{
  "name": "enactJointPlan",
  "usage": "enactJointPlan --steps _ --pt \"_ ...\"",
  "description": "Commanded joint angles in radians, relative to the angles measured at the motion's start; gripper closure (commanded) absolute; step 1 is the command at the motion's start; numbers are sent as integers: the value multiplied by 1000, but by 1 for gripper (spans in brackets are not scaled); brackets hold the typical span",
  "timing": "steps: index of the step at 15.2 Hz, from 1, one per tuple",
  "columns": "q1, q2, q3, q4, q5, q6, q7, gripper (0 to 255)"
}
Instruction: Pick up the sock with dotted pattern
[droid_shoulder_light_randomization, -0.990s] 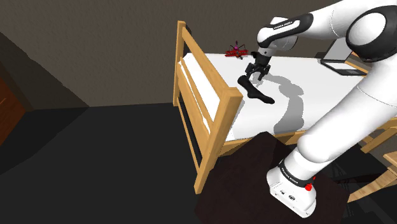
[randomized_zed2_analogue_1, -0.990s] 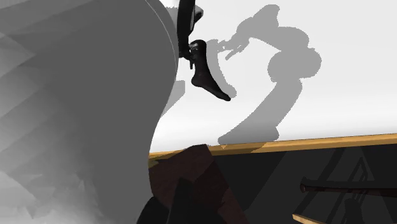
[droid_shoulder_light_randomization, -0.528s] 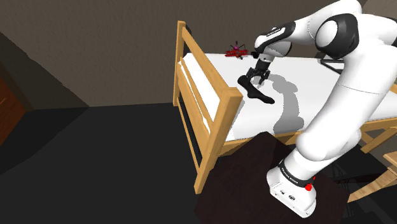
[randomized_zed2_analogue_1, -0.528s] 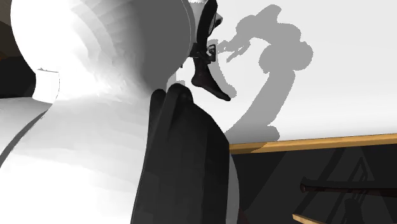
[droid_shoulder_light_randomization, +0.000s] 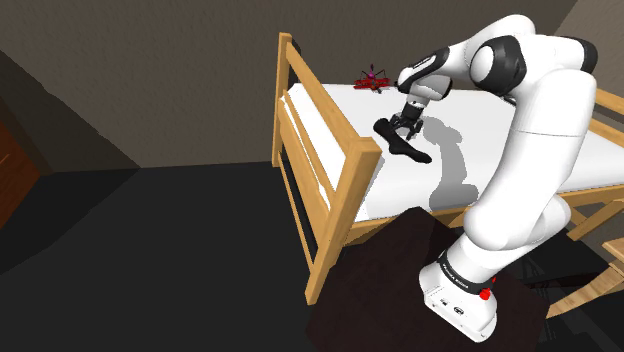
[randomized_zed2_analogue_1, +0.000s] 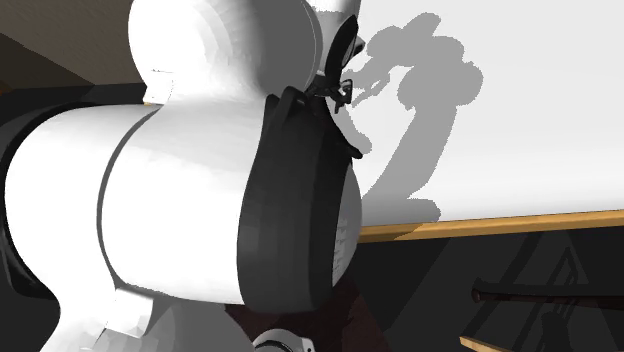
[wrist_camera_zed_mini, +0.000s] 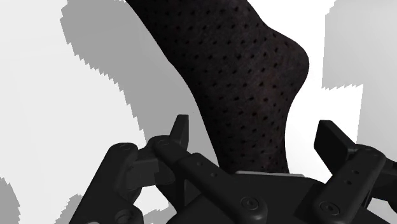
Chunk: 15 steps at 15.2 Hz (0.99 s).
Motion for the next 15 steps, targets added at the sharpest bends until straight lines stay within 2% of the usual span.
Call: enactJointPlan --steps 1,5,6,15 --pt "-4 19 5 -2 10 20 -7 0" --pt "-8 40 11 -9 22 46 -16 0" --pt "-7 39 10 -13 22 49 -17 255" --pt "-7 41 10 -8 22 46 -16 255"
